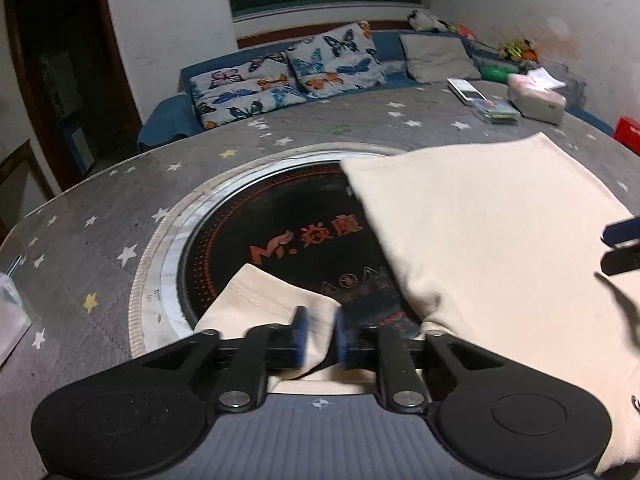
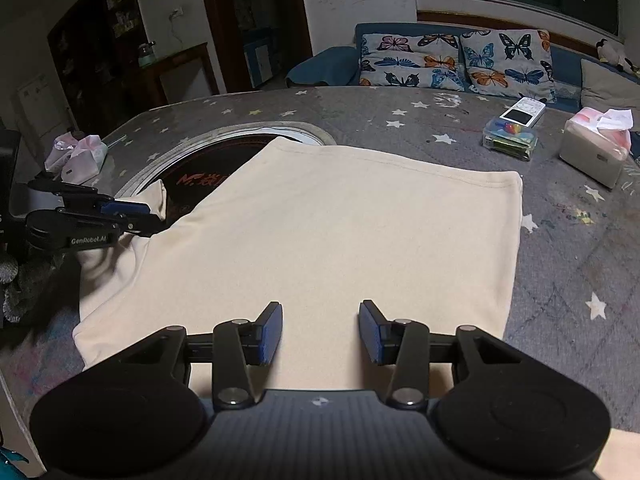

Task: Fold clothes
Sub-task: 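Grasp a sleeve with the right gripper and lay it across the body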

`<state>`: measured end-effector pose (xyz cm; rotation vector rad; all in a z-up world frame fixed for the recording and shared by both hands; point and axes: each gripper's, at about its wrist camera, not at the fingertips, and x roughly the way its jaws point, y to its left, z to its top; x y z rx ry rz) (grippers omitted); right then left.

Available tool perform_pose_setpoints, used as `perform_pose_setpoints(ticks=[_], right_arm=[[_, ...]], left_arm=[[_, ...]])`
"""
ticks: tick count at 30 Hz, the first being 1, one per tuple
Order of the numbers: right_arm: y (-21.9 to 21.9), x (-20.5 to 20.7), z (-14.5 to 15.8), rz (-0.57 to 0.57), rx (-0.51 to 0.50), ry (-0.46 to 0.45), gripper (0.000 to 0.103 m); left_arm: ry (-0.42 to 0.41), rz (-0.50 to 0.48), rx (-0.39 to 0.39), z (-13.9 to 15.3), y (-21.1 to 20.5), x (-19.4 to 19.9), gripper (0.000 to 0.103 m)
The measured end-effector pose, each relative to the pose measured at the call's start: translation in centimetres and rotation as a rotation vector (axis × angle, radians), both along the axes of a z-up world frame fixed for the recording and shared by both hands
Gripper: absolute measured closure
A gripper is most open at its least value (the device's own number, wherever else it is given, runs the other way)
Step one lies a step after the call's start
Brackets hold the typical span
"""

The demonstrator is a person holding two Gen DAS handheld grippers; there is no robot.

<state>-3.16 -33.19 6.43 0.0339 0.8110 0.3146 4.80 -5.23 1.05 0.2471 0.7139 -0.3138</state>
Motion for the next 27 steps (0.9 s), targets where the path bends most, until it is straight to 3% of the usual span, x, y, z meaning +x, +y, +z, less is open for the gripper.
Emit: perform_pose_setpoints(ticks=[5, 11, 15, 20, 27], right_arm=[[0.0, -0.2, 0.0, -0.011, -0.008, -0.002, 0.06], [0.2, -0.4, 0.4, -0.018, -0.021, -0.011, 0.06], [0.5, -0.5, 0.7, -0.016, -0.027, -0.018, 0.06], [2.3, -1.0, 1.4, 0.053, -0.046, -0.019, 0.06], [9.5, -2.8, 2.5, 0.341, -0.091, -0.034, 0.06]], left_arm=[[-0.046, 0.122, -0.113, 1.5, 3.1, -0.2, 0.098], [-0.138, 0.334, -0.301, 4.8, 10.2, -2.3, 0.098], [-0.169, 0.442, -0.368, 5.3, 14.5, -4.1, 0.098], [-0.107, 0.504, -0.332, 2.9, 16.5, -4.5, 0.098], [-0.098, 0.498, -0.331, 2.1, 16.6, -4.3, 0.098]])
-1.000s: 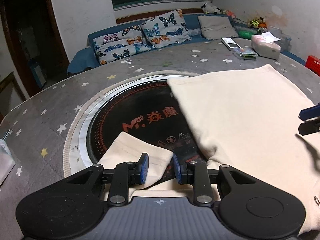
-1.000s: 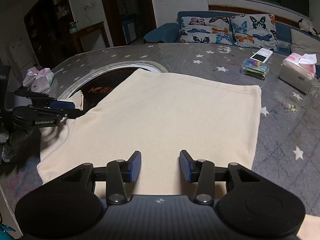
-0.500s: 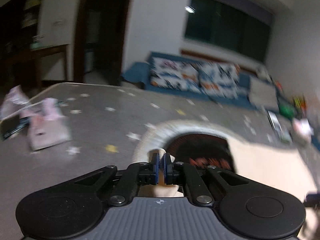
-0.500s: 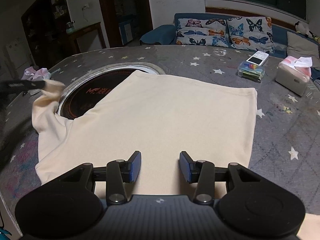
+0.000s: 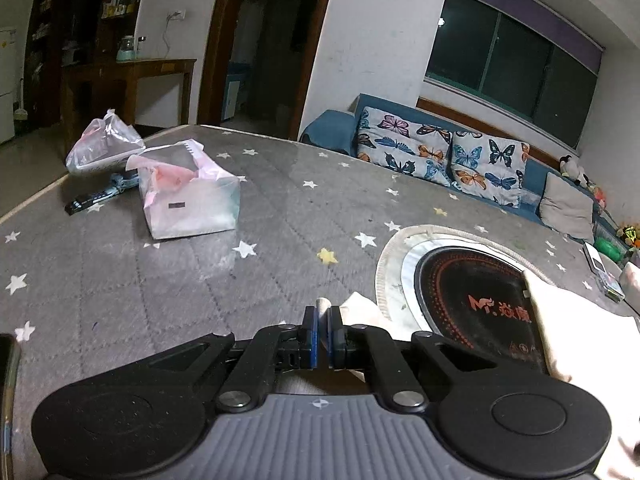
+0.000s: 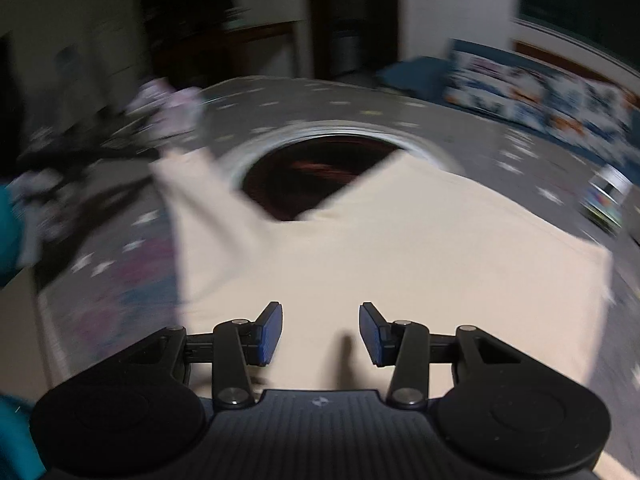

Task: Fold clothes
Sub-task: 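Grasp a sleeve with the right gripper and lay it across the body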

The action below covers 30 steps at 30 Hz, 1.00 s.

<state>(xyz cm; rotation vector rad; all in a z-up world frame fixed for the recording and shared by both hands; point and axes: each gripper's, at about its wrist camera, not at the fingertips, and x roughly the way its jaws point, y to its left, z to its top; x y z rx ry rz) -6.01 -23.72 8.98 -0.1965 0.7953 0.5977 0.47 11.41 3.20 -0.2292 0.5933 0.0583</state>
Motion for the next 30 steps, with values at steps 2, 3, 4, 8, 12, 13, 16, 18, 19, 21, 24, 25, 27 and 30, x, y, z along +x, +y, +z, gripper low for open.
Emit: perform_pose_setpoints(ticks=[2, 3, 4, 8, 12, 13, 16, 18, 19, 21, 24, 25, 27, 30], right_arm=[[2.1, -0.4, -0.2, 0.076, -0.014, -0.001, 0.06], [3.1, -0.7, -0.3, 0.112, -0.021, -0.002, 0.061], [4.1, -0.9, -0.4, 0.144, -0.033, -0.006, 0.061], [7.4, -1.6, -1.5, 0.233, -0.094, -0.026, 0.065], [8.3, -1.2, -2.3, 0.219, -0.134, -0.04, 0.078], [8.2, -1.2, -2.3, 0.216, -0.13, -0.04, 0.083], [7.8, -1.3, -1.9, 0.222, -0.102, -0.027, 0.097], [7.6, -1.8, -1.6, 0.25, -0.089, -0.016, 0.097], [7.5, -2.0, -1.6, 0.264, -0.087, -0.008, 0.097], [7.5, -2.4, -1.9, 0.292, -0.092, 0.011, 0.097], [7.7, -2.6, -2.0, 0.312, -0.097, 0.009, 0.094], [7.7, -2.6, -1.9, 0.317, -0.091, 0.013, 0.092], [7.7, -2.6, -1.7, 0.321, -0.078, 0.016, 0.084], [7.1, -2.6, -1.1, 0.313, -0.044, 0.019, 0.084]], left_arm=[[0.005, -0.001, 0.003, -0.1, 0.0, 0.3, 0.098], [0.004, -0.002, 0.005, -0.1, 0.0, 0.4, 0.098], [0.004, -0.003, 0.007, -0.1, 0.0, 0.4, 0.098], [-0.006, -0.003, -0.002, 0.2, 0.1, 0.3, 0.098], [-0.021, 0.001, -0.014, 0.5, 0.2, 0.0, 0.098], [-0.025, 0.001, -0.017, 0.6, 0.3, 0.0, 0.098], [-0.062, 0.01, -0.034, 1.5, 0.6, -0.9, 0.098], [-0.106, 0.007, -0.051, 2.3, 0.9, -2.0, 0.098], [-0.125, 0.003, -0.058, 2.6, 1.0, -2.5, 0.098], [-0.103, 0.008, -0.025, 2.1, 1.1, -2.7, 0.098], [-0.003, 0.05, -0.008, 0.2, 1.8, -2.4, 0.096], [0.017, 0.076, -0.005, -0.2, 2.1, -2.3, 0.096], [0.056, 0.125, 0.001, -0.8, 2.7, -2.3, 0.096], [0.063, 0.138, 0.011, -0.2, 2.8, -2.7, 0.096]])
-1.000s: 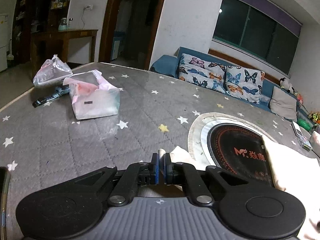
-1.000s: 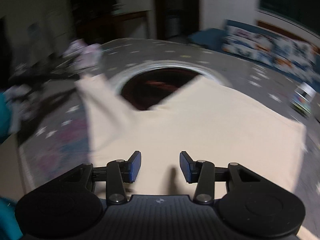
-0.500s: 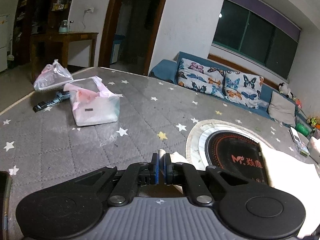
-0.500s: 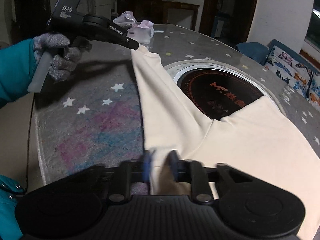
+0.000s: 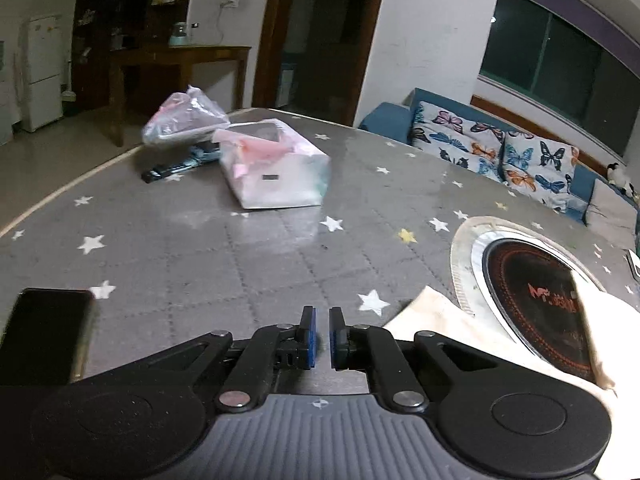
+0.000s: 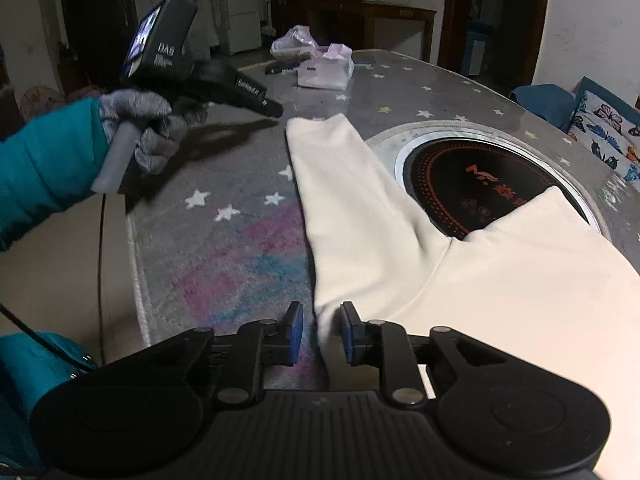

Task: Fold clothes
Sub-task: 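Grasp a sleeve with the right gripper and lay it across the body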

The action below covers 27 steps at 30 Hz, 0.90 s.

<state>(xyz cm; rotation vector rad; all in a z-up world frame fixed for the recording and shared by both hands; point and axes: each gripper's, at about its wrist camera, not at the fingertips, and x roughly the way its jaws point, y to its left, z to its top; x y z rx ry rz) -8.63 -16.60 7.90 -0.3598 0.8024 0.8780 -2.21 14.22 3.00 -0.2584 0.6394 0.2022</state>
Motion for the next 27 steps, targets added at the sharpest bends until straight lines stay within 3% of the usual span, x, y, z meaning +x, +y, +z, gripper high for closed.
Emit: perform_pose_setpoints(ticks=[3, 8, 10, 14, 21, 27], right_arm=[[-0.6, 0.4, 0.3, -0.038, 0.019, 0.001, 0.083], [-0.9, 0.7, -0.4, -0.067, 0.024, 0.028, 0.082], [-0.6, 0.3, -0.7, -0.05, 0.019, 0.027, 0.077], [-0.8, -0.2, -0.3, -0.05, 0.029, 0.016, 0.075], [-4.7, -0.7, 1.5, -0.184, 0.084, -0.029, 0.068], [-11.7, -1.3, 1.4, -0.442, 0.114, -0.049, 0.067]], left_arm=[[-0.016, -0.043, 0.002, 1.0, -1.1, -0.5, 0.095], [-0.017, -0.294, -0.068, 1.8, -7.4, -0.5, 0.095], [-0.012, -0.393, -0.089, 1.5, -10.2, -0.4, 0.095], [0.021, -0.518, -0.138, 0.3, -14.5, 0.3, 0.095], [0.043, -0.538, -0.108, -1.6, -15.5, 0.2, 0.095], [0.033, -0.517, -0.08, -1.4, -14.4, -0.5, 0.095]])
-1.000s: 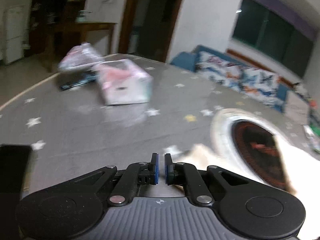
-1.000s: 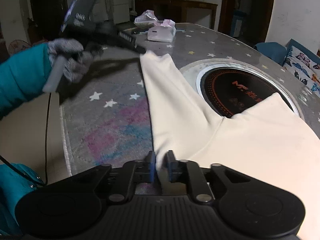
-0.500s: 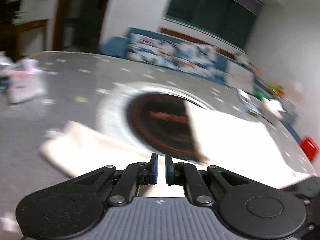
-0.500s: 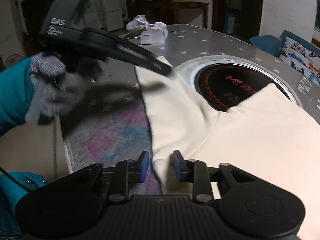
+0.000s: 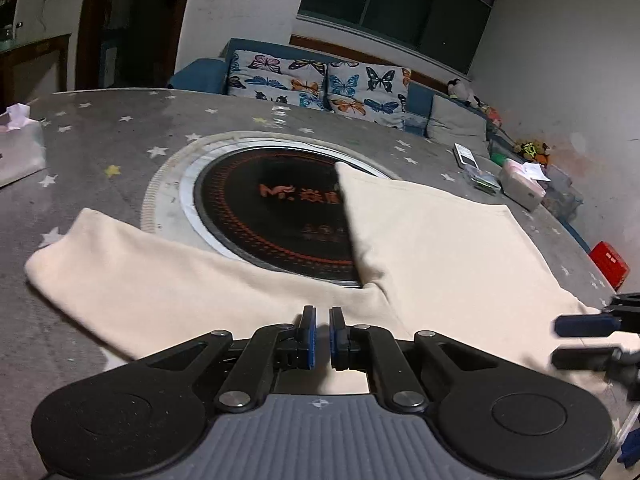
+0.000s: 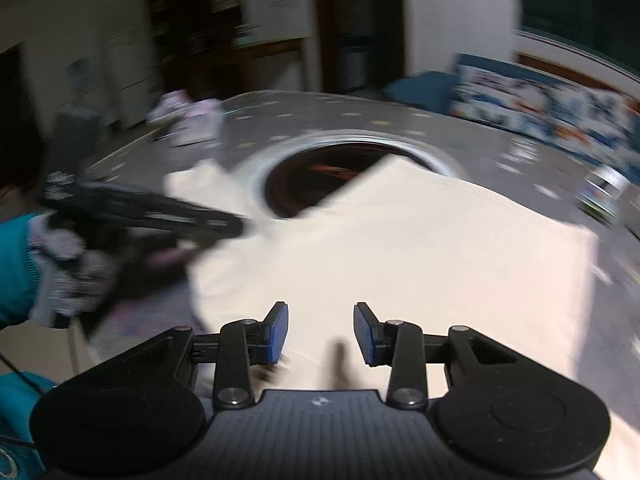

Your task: Fold clothes

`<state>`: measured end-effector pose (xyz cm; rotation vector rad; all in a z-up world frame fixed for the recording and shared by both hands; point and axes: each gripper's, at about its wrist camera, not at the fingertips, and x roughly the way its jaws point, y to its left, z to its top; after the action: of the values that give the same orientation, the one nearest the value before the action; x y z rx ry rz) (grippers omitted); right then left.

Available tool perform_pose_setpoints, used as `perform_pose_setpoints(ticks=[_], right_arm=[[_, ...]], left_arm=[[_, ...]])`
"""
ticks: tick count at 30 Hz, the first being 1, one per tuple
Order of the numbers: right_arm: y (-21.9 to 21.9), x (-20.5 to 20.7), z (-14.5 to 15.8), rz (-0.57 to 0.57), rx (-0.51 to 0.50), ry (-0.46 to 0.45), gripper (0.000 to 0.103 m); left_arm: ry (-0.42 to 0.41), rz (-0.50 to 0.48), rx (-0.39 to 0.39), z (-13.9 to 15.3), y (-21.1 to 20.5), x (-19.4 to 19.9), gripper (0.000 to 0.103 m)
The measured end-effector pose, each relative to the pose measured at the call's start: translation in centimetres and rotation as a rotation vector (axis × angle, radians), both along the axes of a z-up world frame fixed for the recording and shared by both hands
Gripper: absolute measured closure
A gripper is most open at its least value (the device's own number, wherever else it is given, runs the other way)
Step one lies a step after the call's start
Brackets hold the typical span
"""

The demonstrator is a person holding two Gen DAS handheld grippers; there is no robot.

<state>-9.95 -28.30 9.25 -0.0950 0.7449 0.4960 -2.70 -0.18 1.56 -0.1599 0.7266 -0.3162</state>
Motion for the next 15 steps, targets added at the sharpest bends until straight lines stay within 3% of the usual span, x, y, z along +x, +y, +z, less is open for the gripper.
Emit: perform_pose_setpoints(ticks=[11, 15], right_arm=[[-13.9, -2.4, -1.7, -0.482, 0.044, 0.002, 0.067], [-16.4, -2.0, -2.8, -0.573, 0.024, 0.004, 0.067]], left_arm=[[-0.003, 0.017, 0.053, 0.0, -0.6, 0.1, 0.093], [-0.004, 0.018, 0.072, 0.0, -0.8, 0.1, 0.093]])
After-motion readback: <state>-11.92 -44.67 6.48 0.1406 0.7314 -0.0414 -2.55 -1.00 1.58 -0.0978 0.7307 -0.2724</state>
